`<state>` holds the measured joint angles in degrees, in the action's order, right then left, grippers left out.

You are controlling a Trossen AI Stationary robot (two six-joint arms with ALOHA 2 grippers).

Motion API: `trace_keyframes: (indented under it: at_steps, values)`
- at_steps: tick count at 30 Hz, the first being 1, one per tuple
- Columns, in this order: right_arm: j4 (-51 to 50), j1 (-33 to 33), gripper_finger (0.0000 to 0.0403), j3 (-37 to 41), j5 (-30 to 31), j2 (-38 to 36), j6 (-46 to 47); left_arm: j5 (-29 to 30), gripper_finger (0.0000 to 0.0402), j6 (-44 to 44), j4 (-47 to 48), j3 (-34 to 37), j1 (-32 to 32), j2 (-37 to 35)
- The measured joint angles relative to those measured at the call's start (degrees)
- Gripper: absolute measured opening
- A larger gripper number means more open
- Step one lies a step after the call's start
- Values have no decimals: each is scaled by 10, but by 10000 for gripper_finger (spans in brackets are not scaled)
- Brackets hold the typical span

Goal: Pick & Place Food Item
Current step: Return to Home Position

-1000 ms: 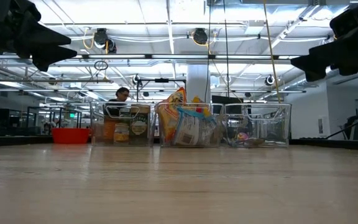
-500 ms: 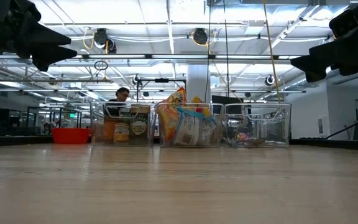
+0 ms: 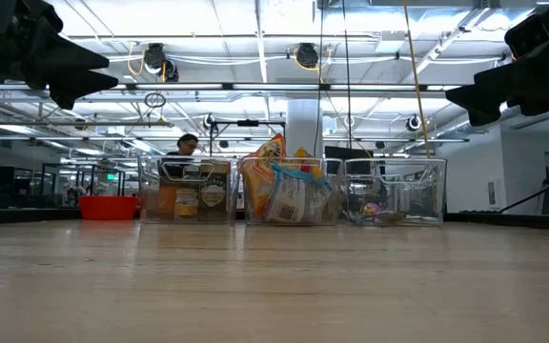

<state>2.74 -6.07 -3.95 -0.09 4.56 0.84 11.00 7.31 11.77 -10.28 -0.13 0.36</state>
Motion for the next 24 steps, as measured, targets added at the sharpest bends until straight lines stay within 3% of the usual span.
trace_keyframes:
  at_steps: [24]
  values:
    - [0, 0, 216, 0, 0, 0, 0, 0, 239, 0, 0, 0, 0, 0]
